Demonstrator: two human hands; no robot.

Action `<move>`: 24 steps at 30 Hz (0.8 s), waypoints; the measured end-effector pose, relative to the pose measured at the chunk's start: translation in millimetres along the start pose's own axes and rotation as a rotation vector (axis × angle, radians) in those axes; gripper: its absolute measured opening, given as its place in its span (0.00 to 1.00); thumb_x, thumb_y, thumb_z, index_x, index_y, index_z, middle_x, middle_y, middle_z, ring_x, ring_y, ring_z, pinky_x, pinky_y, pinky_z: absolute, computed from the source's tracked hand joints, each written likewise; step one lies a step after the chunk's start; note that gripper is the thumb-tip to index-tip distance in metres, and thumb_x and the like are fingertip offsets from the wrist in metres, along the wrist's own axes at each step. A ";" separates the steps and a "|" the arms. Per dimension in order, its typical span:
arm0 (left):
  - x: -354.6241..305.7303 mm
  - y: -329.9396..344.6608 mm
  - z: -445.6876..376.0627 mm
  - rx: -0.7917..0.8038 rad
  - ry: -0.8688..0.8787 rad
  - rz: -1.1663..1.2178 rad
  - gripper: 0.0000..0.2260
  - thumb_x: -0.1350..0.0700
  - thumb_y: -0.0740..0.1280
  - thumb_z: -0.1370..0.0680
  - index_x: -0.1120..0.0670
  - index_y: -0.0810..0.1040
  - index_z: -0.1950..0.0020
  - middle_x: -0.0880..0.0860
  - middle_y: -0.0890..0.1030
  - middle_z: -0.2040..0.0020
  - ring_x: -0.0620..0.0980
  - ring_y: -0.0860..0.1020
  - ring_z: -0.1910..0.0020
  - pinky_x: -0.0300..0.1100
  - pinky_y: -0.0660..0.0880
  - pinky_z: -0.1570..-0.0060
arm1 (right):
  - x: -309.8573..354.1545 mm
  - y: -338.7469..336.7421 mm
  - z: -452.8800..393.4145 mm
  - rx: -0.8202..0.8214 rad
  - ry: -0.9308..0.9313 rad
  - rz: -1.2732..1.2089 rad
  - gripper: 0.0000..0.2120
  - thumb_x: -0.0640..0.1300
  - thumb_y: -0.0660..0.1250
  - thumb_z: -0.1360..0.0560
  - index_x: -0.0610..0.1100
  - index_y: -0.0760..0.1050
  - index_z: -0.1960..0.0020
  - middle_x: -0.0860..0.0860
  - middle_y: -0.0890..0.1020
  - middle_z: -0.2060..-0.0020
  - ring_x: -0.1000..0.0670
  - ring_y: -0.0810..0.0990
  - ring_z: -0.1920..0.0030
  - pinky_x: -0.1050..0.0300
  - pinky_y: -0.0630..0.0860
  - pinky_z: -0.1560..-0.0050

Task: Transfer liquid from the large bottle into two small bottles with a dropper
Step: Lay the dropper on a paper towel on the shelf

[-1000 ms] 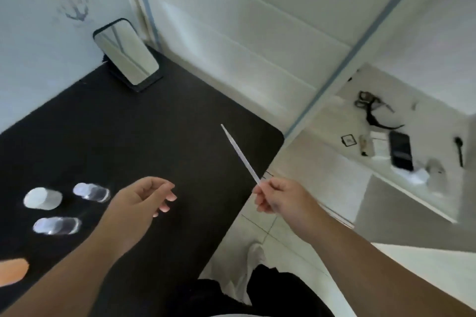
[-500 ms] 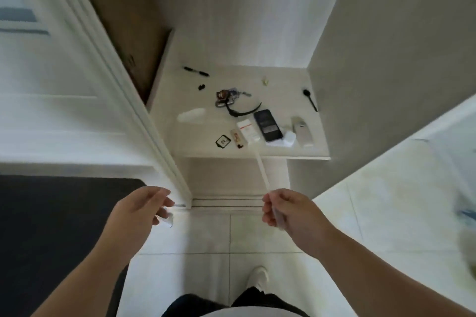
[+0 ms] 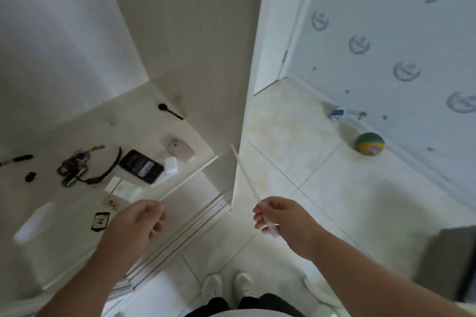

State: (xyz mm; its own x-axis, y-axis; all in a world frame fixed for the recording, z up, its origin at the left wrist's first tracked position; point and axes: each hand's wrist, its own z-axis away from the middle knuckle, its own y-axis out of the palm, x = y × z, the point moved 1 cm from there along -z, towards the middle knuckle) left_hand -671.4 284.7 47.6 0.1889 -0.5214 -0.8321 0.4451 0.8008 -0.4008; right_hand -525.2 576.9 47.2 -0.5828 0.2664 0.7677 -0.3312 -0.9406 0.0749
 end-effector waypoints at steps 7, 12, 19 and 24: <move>-60.0 60.0 -63.8 0.268 0.090 -0.115 0.12 0.52 0.66 0.18 0.44 0.84 0.59 0.50 0.86 0.58 0.47 0.82 0.62 0.46 0.76 0.56 | -14.5 -47.8 14.6 -0.275 -0.004 -0.210 0.12 0.39 0.64 0.17 0.41 0.83 0.56 0.46 0.85 0.59 0.48 0.84 0.58 0.56 0.79 0.55; -106.2 116.8 -78.2 0.372 0.167 -0.178 0.10 0.52 0.66 0.18 0.49 0.84 0.57 0.46 0.85 0.61 0.43 0.81 0.64 0.40 0.75 0.60 | -12.7 -96.3 15.0 -0.429 -0.033 -0.384 0.15 0.41 0.63 0.17 0.43 0.85 0.58 0.45 0.85 0.59 0.46 0.84 0.58 0.53 0.80 0.55; -175.0 209.9 -123.3 0.421 0.263 -0.177 0.09 0.52 0.66 0.18 0.45 0.84 0.56 0.47 0.86 0.56 0.45 0.82 0.63 0.44 0.77 0.59 | 23.5 -191.8 -5.3 -0.485 -0.087 -0.468 0.17 0.43 0.62 0.16 0.44 0.85 0.60 0.45 0.85 0.61 0.46 0.83 0.61 0.55 0.80 0.60; -223.8 268.2 -151.6 0.403 0.284 -0.143 0.10 0.51 0.65 0.18 0.39 0.83 0.54 0.47 0.86 0.55 0.47 0.83 0.61 0.44 0.77 0.59 | 56.5 -265.2 -21.2 -0.481 -0.100 -0.478 0.15 0.43 0.63 0.16 0.41 0.84 0.57 0.45 0.84 0.62 0.46 0.83 0.63 0.55 0.80 0.62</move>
State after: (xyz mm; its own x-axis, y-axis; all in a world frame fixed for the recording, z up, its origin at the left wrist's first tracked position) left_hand -726.9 660.8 68.3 -0.1193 -0.4720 -0.8735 0.7616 0.5209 -0.3855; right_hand -486.0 845.8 57.2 -0.2269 0.5867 0.7774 -0.8413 -0.5202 0.1471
